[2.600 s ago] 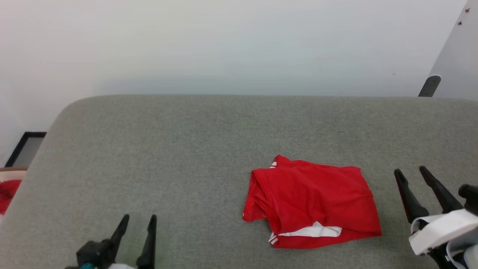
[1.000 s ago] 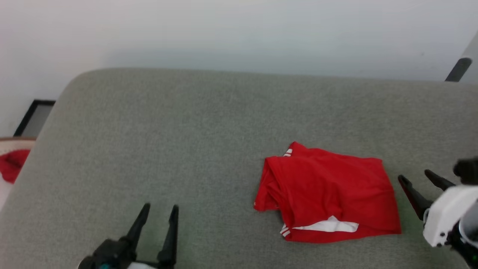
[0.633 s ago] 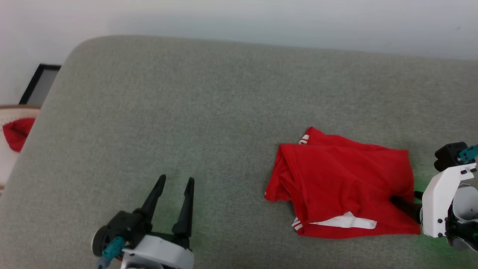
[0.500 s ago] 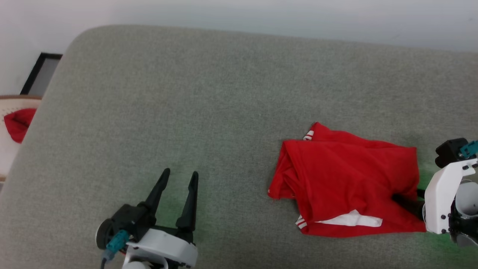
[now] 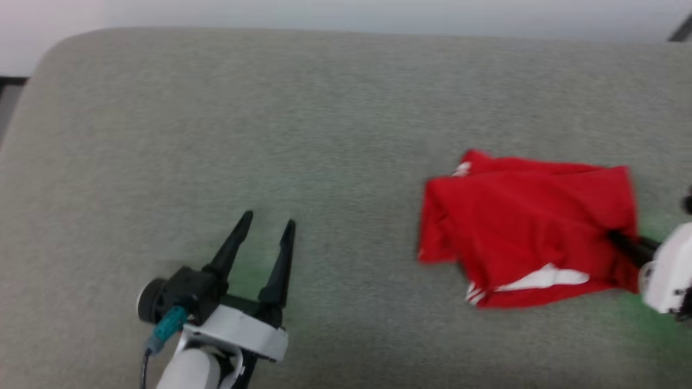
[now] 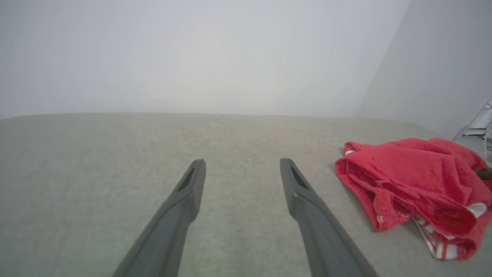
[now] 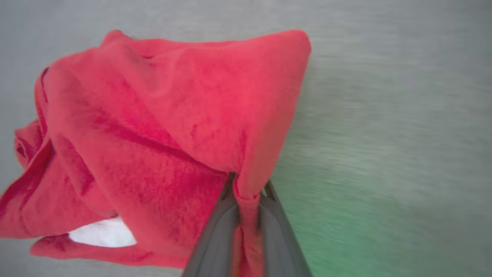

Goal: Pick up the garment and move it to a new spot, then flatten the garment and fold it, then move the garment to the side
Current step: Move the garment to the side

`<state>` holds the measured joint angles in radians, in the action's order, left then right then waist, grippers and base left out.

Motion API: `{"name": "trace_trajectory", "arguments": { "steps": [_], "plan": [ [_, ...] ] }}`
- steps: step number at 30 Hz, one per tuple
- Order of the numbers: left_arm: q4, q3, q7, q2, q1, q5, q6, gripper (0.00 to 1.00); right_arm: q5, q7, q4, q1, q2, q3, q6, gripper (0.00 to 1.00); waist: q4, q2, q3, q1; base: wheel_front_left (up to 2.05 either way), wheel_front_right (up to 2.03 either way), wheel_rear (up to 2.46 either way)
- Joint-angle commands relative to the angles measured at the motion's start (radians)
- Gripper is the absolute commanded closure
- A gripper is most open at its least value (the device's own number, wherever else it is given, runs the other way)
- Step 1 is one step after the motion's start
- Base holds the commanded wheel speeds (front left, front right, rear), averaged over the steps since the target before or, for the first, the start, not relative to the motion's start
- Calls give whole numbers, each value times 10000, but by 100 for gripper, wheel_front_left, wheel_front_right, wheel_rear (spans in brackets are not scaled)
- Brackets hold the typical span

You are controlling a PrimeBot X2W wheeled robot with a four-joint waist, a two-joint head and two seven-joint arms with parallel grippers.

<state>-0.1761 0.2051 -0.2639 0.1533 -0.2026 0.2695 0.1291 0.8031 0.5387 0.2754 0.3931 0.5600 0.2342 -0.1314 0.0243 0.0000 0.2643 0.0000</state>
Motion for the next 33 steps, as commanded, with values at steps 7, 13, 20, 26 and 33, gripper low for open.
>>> {"name": "trace_trajectory", "arguments": {
  "steps": [7, 13, 20, 26, 33],
  "plan": [
    [416, 857, 3, 705, -1181, 158, 21, 0, 163, -1447, 453, -700, 986, -1705, 13, 100, -1732, 0, 502, 0, 0, 0, 0],
    [476, 1287, 3, 1278, -2305, 36, 21, 0, 239, -2047, 1329, -424, 1528, -2232, 13, 100, -2309, 0, 964, 0, 0, 0, 0],
    [335, 1767, 3, 1727, -3519, -59, 21, 0, -591, -2760, 2441, 887, 2321, -1855, 13, 100, -2250, 0, 1525, 0, 0, 0, 0],
    [308, 2121, 3, 2030, -4339, -43, 21, 0, -1518, -3158, 3503, 2379, 2990, -1041, 13, 100, -1962, 0, 2004, 0, 0, 0, 0],
    [314, 2282, 3, 2215, -4968, -114, 22, 0, -1852, -3636, 5235, 3864, 3074, -424, 13, 100, -1732, 0, 2403, 0, 0, 0, 0]
  ]
}}
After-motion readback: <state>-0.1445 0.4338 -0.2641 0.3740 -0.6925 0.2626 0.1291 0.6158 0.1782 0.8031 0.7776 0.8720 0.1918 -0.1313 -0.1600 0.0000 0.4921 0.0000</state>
